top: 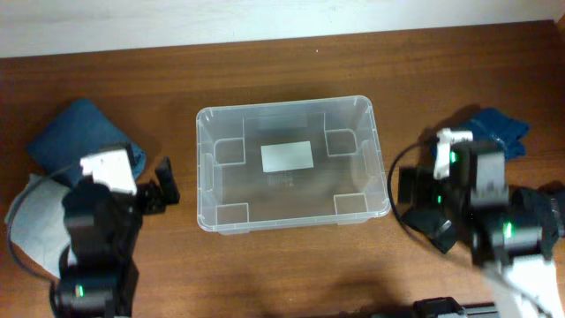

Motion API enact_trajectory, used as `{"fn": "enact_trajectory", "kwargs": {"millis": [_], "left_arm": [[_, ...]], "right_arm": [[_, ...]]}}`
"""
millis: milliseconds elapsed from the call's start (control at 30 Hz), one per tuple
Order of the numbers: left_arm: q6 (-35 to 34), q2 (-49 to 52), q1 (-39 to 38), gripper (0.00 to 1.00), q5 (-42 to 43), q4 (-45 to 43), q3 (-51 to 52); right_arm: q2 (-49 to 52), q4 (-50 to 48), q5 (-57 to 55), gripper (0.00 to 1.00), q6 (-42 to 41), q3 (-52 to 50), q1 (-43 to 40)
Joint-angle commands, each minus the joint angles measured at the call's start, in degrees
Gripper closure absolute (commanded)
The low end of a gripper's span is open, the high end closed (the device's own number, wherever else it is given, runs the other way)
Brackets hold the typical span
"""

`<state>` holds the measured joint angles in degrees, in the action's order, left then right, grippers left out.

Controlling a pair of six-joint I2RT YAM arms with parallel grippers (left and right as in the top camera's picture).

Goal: Pack container
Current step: 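Grasp the dark navy clothing on the right with the right gripper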

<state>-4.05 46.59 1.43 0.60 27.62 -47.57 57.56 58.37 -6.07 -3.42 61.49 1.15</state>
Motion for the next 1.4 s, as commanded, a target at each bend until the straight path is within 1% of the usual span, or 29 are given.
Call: {"fn": "enact_trajectory", "kwargs": {"millis": [0,33,100,167,267,333,367,467,500,600,667,800,833,867,900,933,967,1033,1067,1100,1167,1267,1300,1367], "left_arm": [[1.1,8.1,0.2,0.01,1.0,6.0,-8.3],[1.1,9.0,0.2,0.01,1.1,6.5,-9.2],[1.1,10.4,0.2,0.01,1.1,7.0,-10.8],[1.1,10.8,0.2,0.01,1.1,6.5,-11.1],[1.1,10.8,0.2,0.0,1.0,6.5,-11.1],[1.1,10.8,0.2,0.01,1.0,6.3,-11.1],[1.1,10.8,0.2,0.01,1.0,6.2,-11.1],[1.1,10.8,0.2,0.01,1.0,6.1,-11.1],[1.1,10.8,0.2,0.01,1.0,6.1,-11.1],[1.1,10.8,0.2,0.01,1.0,6.1,-11.1],[1.1,10.8,0.2,0.0,1.0,6.1,-11.1],[1.1,10.8,0.2,0.01,1.0,6.1,-11.1],[1.1,10.8,0.2,0.01,1.0,6.1,-11.1],[1.1,10.8,0.2,0.01,1.0,6.1,-11.1],[1.1,10.8,0.2,0.01,1.0,6.1,-11.1],[1.1,10.8,0.2,0.01,1.0,6.1,-11.1],[1.1,10.8,0.2,0.01,1.0,6.1,-11.1],[1.1,10.8,0.2,0.01,1.0,6.1,-11.1],[1.1,10.8,0.2,0.01,1.0,6.1,-11.1],[1.1,10.8,0.2,0.01,1.0,6.1,-11.1],[1.1,10.8,0.2,0.01,1.0,6.1,-11.1],[1.1,10.8,0.2,0.01,1.0,6.1,-11.1],[1.1,10.8,0.2,0.01,1.0,6.1,-11.1],[1.1,10.8,0.2,0.0,1.0,6.1,-11.1]], "right_arm": [[8.6,6.8,-0.5,0.01,1.8,10.0,-7.5],[9.8,7.9,0.7,0.01,2.5,11.4,-10.1],[11.6,8.5,7.0,0.02,5.2,12.6,-17.5],[12.7,8.5,13.2,0.02,5.7,12.0,-26.9],[14.4,8.3,19.6,0.02,6.5,8.4,-39.9],[16.0,6.7,23.1,0.02,6.4,3.7,-46.4],[16.8,5.6,25.0,0.02,6.4,1.4,-48.3],[19.2,0.3,28.9,0.02,6.4,-5.7,-51.5],[21.0,-4.3,31.4,0.02,6.4,-10.2,-52.0],[24.8,-12.0,38.8,0.02,6.4,-16.5,-51.3],[27.5,-16.6,42.4,0.02,6.4,-18.9,-50.6],[34.6,-25.0,42.9,0.0,6.4,-21.7,-49.6],[36.4,-26.1,43.0,0.08,6.4,-21.7,-49.5],[37.4,-26.6,43.2,0.19,6.4,-21.7,-49.5],[38.1,-26.8,43.2,0.34,6.4,-21.7,-49.5],[38.4,-26.9,43.2,0.43,6.4,-21.7,-49.5],[38.5,-26.7,43.4,0.57,6.4,-21.7,-49.5],[37.8,-26.1,44.7,0.71,6.5,-21.6,-49.5],[36.8,-25.5,46.1,0.81,6.5,-21.4,-49.5],[35.4,-24.6,47.7,0.85,6.5,-21.1,-49.5],[32.1,-22.2,50.4,0.87,6.5,-19.7,-49.5],[25.2,-15.8,52.2,0.88,7.2,-15.3,-48.6],[20.2,-10.6,52.1,0.9,8.9,-10.9,-46.9],[15.4,-6.4,51.7,0.95,9.2,-5.9,-44.4]]}}
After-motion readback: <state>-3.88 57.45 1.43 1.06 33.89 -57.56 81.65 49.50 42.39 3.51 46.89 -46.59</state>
